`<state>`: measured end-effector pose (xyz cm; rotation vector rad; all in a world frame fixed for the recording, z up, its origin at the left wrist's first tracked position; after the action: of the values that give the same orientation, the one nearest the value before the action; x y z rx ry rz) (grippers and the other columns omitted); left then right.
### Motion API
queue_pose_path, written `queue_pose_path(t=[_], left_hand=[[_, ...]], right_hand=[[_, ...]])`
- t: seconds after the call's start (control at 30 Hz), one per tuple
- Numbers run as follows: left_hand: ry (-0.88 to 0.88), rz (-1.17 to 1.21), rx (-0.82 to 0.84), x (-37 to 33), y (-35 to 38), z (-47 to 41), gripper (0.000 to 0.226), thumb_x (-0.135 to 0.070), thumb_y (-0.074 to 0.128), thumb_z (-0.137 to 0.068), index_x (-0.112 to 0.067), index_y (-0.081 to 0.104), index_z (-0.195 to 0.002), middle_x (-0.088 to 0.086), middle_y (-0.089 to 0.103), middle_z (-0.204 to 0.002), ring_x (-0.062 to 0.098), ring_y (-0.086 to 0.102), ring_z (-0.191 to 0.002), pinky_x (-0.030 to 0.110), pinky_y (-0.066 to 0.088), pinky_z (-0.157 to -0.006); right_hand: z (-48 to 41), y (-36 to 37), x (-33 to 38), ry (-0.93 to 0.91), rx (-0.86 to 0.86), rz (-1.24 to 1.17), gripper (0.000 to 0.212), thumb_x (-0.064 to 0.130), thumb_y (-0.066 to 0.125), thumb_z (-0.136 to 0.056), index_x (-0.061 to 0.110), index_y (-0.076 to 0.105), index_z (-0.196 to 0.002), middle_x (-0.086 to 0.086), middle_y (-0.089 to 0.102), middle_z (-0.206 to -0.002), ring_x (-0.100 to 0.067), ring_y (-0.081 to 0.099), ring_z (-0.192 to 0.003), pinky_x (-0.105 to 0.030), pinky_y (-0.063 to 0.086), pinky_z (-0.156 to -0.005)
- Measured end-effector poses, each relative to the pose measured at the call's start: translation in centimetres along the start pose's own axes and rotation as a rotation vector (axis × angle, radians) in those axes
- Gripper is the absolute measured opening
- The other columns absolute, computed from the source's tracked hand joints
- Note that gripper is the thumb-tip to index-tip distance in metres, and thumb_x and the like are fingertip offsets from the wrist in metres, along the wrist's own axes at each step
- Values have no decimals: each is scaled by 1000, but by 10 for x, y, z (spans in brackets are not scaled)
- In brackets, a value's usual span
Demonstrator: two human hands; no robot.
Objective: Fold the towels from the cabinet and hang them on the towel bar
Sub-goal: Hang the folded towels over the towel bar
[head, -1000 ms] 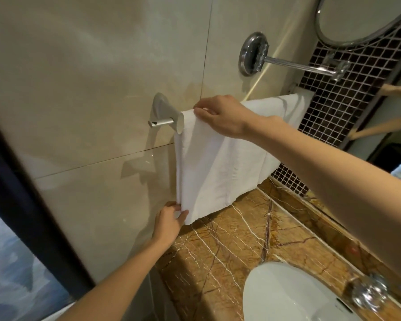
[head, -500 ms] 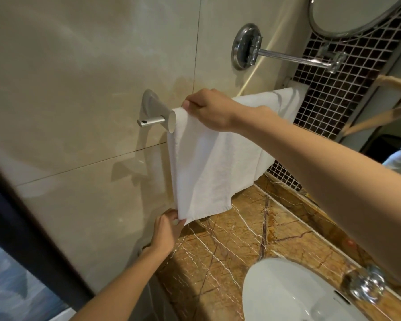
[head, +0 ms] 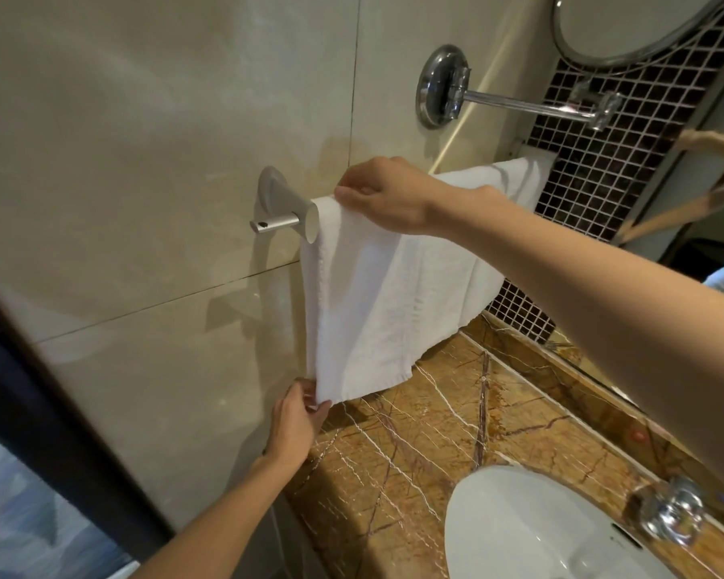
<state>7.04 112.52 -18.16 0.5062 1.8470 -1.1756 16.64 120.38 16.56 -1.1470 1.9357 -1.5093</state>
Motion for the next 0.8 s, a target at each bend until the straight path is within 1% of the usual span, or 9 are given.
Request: queue_pose_path(t=[0.07,0.13,0.27,0.33,0.43,0.5,0.6,0.7,0.8], left_hand=[[-68,103,-38,6,-1,3,33,-15,77,-76,-17,51,-96,-4,63,-82,8,62,-72,18,46,-57],[-132,242,-10,11,7,2,39,-9,77,-75,-17,50,-102,-1,64,-85,12,64,-77,17,48,-57],[-118,229,77,12,25,-4,19,-14,73,-81,-10,64,-96,-1,69,-89,15,65,-84,19,47,-67],[-120,257,103,14,30,-5,16,-13,72,-82,-7,63,-93,2,69,-91,16,65,-86,20,48,-68],[-149,343,102,18,32,-6,17,-5,71,-81,2,59,-92,13,68,-90,24,65,-89,30,54,-74],[-173,366,62,19,29,-5,15,-4,71,-81,-1,58,-87,14,67,-86,23,65,-85,21,53,-69],[-162,310,-8,17,22,-2,23,-9,74,-79,-18,54,-75,-1,60,-71,9,57,-65,6,44,-52],[-155,245,-30,16,17,-1,27,-15,77,-77,-22,51,-73,-7,55,-66,3,51,-58,8,40,-47],[-157,248,-3,16,18,1,23,-17,78,-76,-22,55,-78,-9,60,-69,2,55,-59,8,40,-48]], right_hand=[[2,2,-2,2,20,4,35,34,42,-99,12,66,-111,-8,66,-111,-27,55,-103,-31,39,-81],[2,4,-3,9,31,10,34,35,40,-100,12,65,-108,-8,65,-107,-27,54,-100,-32,40,-81],[0,7,-2,15,41,17,35,32,37,-101,7,61,-96,-8,60,-90,-28,51,-89,-34,38,-75],[0,8,-2,18,45,11,31,29,36,-101,8,55,-86,-7,56,-84,-28,48,-84,-32,34,-71],[0,8,-3,23,63,13,29,27,37,-101,10,56,-88,-6,55,-86,-26,48,-85,-30,32,-71],[-2,8,-3,29,76,0,27,26,37,-101,12,55,-87,-7,55,-87,-25,48,-86,-29,32,-71],[-4,8,-4,42,94,-20,27,25,38,-101,11,56,-86,-8,56,-88,-25,48,-86,-28,32,-71],[-5,8,-5,52,89,-45,29,24,37,-102,8,55,-84,-8,55,-86,-24,48,-84,-27,31,-69],[-5,10,-7,54,80,-54,30,23,36,-102,8,49,-79,-7,52,-80,-24,46,-80,-29,30,-67]])
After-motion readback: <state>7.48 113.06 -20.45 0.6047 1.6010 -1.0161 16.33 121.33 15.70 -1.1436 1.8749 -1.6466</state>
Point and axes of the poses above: each hand's wrist, its own z-axis away from the middle knuckle, its own y-axis out of the palm, x = y × z, the point moved 8 cm from there along -z, towards the middle knuckle
